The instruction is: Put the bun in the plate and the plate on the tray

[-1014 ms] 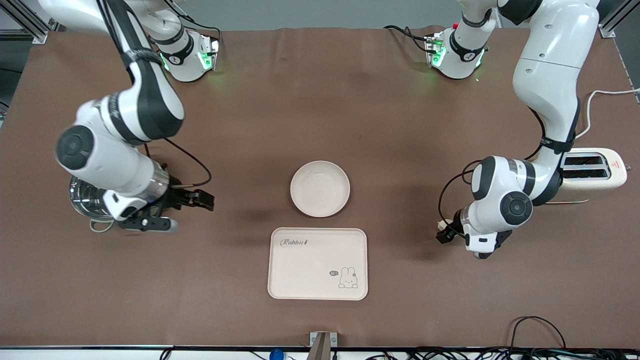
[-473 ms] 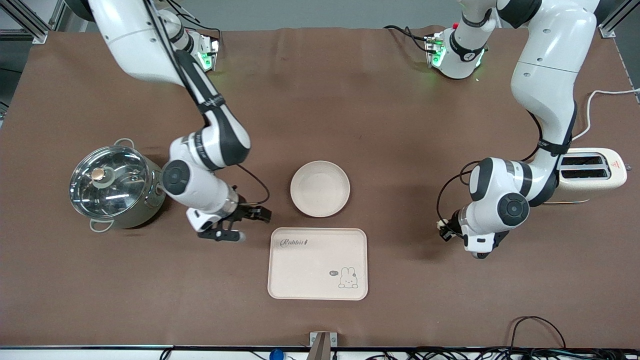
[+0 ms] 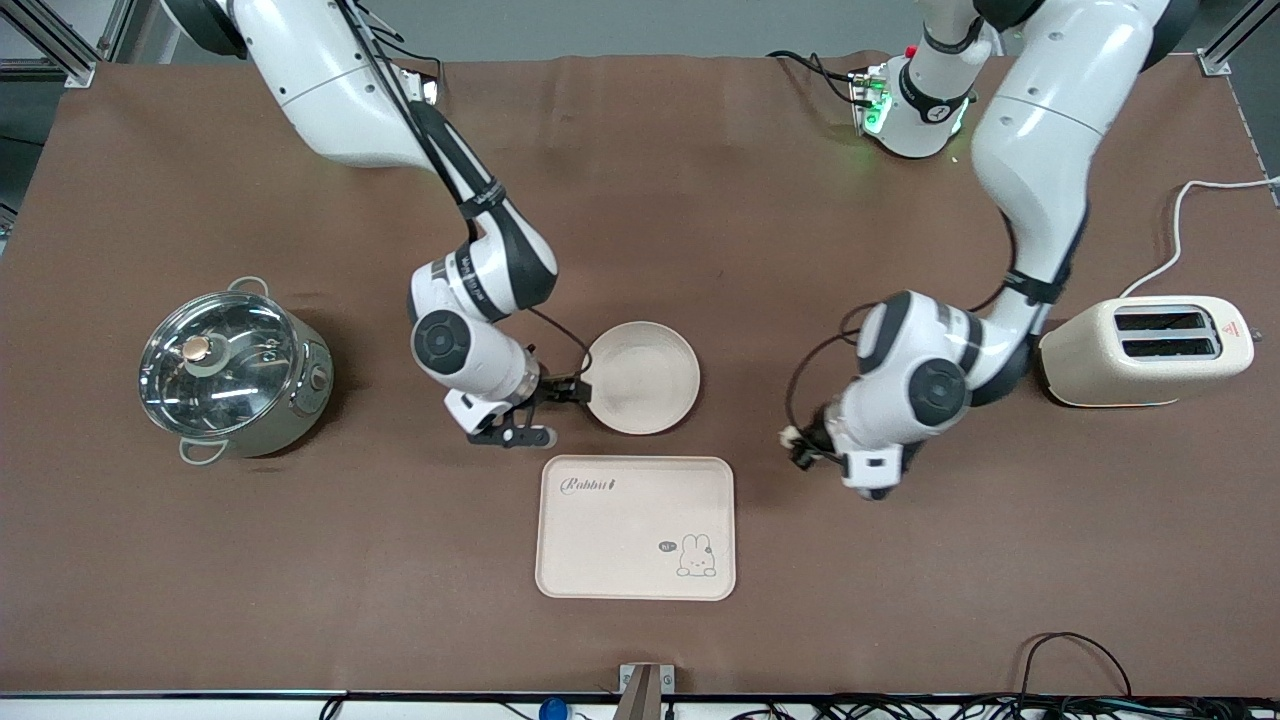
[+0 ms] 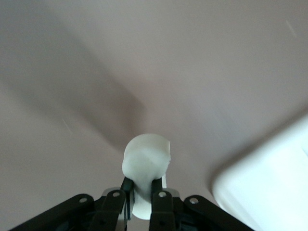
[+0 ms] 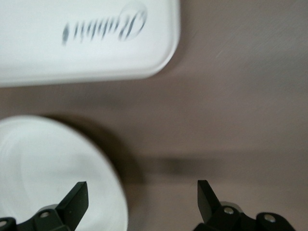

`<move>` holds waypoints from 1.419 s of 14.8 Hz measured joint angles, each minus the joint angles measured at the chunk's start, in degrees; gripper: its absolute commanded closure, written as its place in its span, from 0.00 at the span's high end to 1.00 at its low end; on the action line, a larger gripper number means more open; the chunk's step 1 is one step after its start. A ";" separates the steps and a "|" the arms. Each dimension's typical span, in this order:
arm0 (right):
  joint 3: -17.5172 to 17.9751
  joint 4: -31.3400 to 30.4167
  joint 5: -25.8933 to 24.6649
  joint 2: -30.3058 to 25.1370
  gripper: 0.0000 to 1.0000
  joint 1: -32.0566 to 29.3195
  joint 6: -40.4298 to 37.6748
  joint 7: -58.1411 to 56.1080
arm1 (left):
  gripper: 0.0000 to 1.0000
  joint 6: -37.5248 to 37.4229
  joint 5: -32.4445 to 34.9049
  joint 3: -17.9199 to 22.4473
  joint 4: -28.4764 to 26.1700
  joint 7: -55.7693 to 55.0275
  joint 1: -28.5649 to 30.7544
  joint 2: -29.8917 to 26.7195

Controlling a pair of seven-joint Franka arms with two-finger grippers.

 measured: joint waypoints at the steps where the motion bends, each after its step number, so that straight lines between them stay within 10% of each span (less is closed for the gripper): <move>1: 0.71 -1.56 0.01 -0.08 1.00 1.04 2.33 0.10 | 0.21 0.00 0.00 -0.42 0.88 -2.83 -2.84 0.00; 5: 1.21 -5.14 0.03 -0.10 0.77 3.81 6.85 1.03 | 0.27 0.01 0.00 -0.31 1.63 -9.29 -12.69 0.09; 10: 0.94 -5.28 0.03 -0.61 0.37 2.83 5.64 0.99 | 1.00 4.34 0.00 -0.20 1.49 -11.62 -16.10 2.41; 15: 0.88 -5.37 0.04 -0.66 0.06 2.15 5.67 0.97 | 1.00 6.13 0.00 -0.14 2.39 -11.62 -16.21 2.96; 21: 0.93 -5.45 0.11 -1.14 0.01 2.15 6.56 0.89 | 1.00 -1.70 5.87 0.51 5.14 -9.48 -7.26 -9.68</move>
